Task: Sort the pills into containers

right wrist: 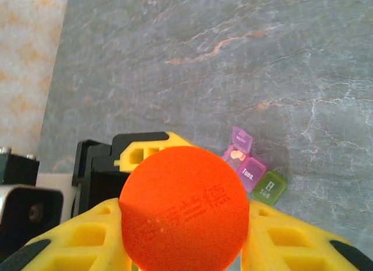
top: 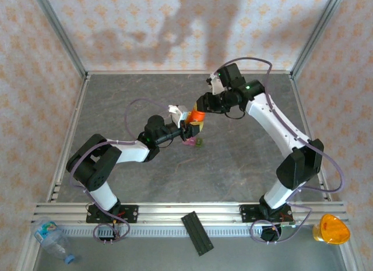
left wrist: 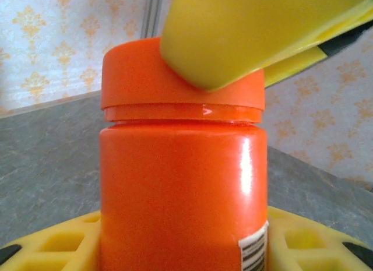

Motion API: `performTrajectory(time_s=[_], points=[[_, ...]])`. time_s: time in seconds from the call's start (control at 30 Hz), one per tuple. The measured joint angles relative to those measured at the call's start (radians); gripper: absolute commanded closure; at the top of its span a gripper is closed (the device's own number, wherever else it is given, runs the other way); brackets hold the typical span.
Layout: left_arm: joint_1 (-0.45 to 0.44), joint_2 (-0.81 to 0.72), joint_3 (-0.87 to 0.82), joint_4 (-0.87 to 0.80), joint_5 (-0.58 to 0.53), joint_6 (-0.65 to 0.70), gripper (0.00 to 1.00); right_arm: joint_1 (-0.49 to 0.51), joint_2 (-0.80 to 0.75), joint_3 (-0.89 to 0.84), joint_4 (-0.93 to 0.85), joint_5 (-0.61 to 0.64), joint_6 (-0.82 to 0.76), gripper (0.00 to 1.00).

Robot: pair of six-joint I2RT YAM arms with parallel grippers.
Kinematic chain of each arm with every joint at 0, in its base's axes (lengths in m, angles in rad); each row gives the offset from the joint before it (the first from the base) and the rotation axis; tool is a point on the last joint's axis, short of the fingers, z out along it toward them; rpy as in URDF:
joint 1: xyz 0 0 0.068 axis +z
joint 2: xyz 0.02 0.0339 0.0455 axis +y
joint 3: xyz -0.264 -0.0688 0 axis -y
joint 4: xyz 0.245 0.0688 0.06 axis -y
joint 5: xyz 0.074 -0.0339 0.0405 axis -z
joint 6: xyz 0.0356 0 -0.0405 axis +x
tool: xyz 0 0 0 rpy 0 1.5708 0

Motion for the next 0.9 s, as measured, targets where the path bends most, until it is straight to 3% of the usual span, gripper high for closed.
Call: performTrajectory(time_s=[0.17,0.2,0.3,0.4,0.53,0.63,0.9], points=[[0.001,0.000,-0.001,-0.005,-0.039,0.004,1.00,0.044,-0.015,-0.031,0.073,0.112,0.142,0.70],[0.001,0.000,-0.001,-0.005,-0.044,0.004,1.00,0.047,-0.015,-0.031,0.077,0.122,0.154,0.66],[0.000,0.000,-0.001,0.000,-0.047,0.005,1.00,0.053,-0.015,-0.024,0.075,0.146,0.178,0.36],[0.000,0.000,0.000,0.042,-0.047,0.008,1.00,0.047,-0.014,0.005,0.048,0.148,0.172,0.23],[0.000,0.000,0.000,0.083,-0.043,0.011,1.00,-0.007,-0.021,0.089,0.031,0.124,0.103,0.20],[0.000,0.000,0.002,0.092,-0.038,0.011,1.00,-0.047,-0.030,0.192,-0.019,0.072,-0.034,0.19],[0.000,0.000,0.006,0.094,-0.004,0.007,1.00,-0.058,0.075,0.535,-0.321,-0.126,-0.425,0.21]])
